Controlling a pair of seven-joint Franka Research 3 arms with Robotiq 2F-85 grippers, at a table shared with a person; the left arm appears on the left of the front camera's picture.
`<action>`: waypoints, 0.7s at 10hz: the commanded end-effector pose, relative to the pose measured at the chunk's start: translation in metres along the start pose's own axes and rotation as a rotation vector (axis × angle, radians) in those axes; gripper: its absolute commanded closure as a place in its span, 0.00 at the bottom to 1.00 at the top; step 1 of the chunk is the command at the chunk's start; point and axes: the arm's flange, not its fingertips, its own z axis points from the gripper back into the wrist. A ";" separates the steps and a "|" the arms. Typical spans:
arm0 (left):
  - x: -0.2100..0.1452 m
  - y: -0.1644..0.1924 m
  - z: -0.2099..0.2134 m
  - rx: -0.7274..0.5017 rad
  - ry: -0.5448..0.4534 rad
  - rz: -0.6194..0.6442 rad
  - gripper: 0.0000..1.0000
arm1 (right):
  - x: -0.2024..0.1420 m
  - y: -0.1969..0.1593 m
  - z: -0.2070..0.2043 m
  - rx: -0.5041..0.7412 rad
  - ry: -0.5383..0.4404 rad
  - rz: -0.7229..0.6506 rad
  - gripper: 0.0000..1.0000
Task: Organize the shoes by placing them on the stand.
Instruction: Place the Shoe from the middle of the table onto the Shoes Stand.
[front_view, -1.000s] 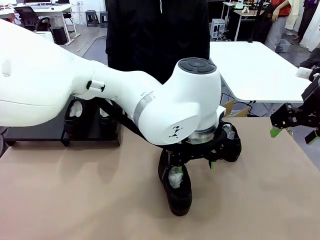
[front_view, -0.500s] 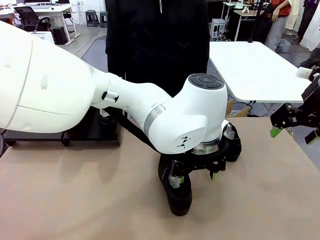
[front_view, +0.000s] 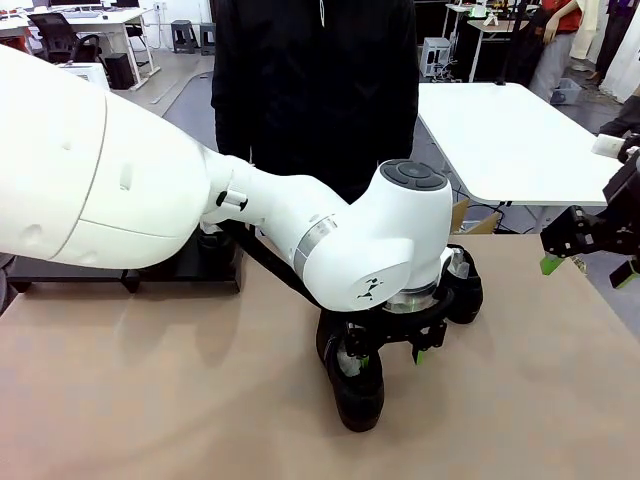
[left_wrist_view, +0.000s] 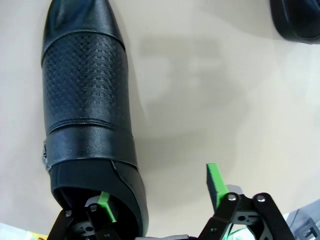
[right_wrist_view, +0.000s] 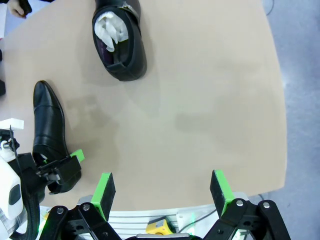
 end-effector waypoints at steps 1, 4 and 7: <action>0.001 -0.003 -0.001 0.040 -0.015 -0.011 0.51 | 0.000 -0.001 0.001 0.000 0.000 0.010 0.00; 0.002 -0.001 0.001 0.061 -0.034 -0.014 1.00 | 0.000 -0.001 0.001 0.000 0.000 0.010 0.00; 0.004 0.005 0.004 0.084 -0.034 -0.011 1.00 | 0.000 -0.001 0.001 0.000 0.000 0.010 0.00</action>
